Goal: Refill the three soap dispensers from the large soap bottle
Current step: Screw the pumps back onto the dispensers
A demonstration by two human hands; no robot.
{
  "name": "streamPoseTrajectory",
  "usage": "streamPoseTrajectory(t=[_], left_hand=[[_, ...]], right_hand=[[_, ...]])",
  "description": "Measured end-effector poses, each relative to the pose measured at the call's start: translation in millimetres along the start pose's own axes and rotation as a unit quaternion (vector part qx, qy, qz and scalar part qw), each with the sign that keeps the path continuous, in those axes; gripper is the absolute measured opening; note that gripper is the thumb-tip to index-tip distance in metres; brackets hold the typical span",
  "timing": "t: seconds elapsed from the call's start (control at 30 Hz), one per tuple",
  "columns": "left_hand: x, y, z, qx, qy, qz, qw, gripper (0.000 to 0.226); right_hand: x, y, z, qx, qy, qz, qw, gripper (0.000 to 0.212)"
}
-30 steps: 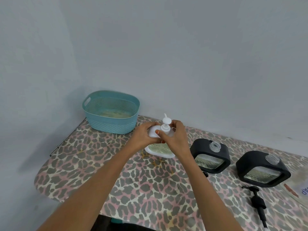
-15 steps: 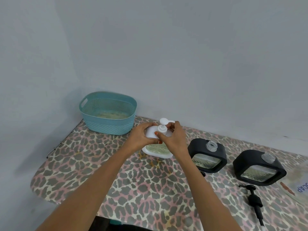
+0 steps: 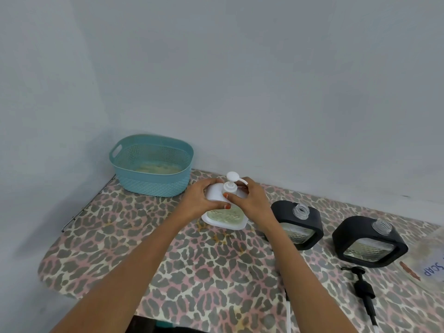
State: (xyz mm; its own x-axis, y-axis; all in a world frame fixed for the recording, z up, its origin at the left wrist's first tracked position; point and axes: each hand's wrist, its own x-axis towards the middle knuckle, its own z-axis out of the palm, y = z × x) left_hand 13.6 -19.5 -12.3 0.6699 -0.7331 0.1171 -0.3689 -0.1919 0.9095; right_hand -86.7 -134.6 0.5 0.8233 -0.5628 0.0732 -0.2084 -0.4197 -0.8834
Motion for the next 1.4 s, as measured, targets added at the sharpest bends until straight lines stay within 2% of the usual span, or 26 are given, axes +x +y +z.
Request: streamPoseTrajectory(t=[0.07, 0.2, 0.47, 0.63, 0.9, 1.03, 1.13, 1.27, 1.4], left_hand=[[-0.2, -0.3, 0.0, 0.000, 0.002, 0.001, 1.000, 0.053], [-1.4, 2.0, 0.9, 0.004, 0.014, 0.001, 1.000, 0.052], [-2.9, 3.5, 2.2, 0.006, 0.024, 0.002, 1.000, 0.048], [-3.2, 7.8, 0.3, 0.036, 0.010, 0.002, 0.999, 0.052], [-11.2, 13.3, 2.2, 0.077, 0.005, -0.003, 0.997, 0.063], [-24.0, 14.1, 2.8, 0.056, 0.067, -0.009, 0.996, 0.055], [-35.4, 16.5, -0.4, 0.039, 0.102, -0.002, 0.994, 0.046], [-50.9, 22.0, 3.1, 0.021, 0.112, 0.018, 0.993, 0.035], [-59.1, 28.9, 18.2, -0.005, 0.083, 0.019, 0.996, 0.029]], right_hand=[[-0.9, -0.6, 6.3, 0.013, 0.037, -0.003, 0.999, 0.029], [-2.6, -2.0, 13.9, 0.027, 0.090, -0.010, 0.996, 0.030], [-3.7, 0.2, 27.4, 0.057, 0.163, -0.003, 0.985, 0.029], [-6.5, 1.0, 28.0, 0.055, 0.165, 0.001, 0.985, 0.030], [-17.7, -4.4, 11.9, -0.012, 0.110, -0.016, 0.994, 0.025], [-31.6, -2.4, 3.4, -0.029, 0.130, 0.003, 0.991, 0.033], [-44.5, -1.5, -4.3, -0.039, 0.129, -0.005, 0.991, 0.028], [-64.4, 2.5, -17.8, -0.033, 0.139, -0.002, 0.990, 0.021], [-85.7, 13.0, -32.0, -0.036, 0.151, 0.010, 0.988, 0.017]])
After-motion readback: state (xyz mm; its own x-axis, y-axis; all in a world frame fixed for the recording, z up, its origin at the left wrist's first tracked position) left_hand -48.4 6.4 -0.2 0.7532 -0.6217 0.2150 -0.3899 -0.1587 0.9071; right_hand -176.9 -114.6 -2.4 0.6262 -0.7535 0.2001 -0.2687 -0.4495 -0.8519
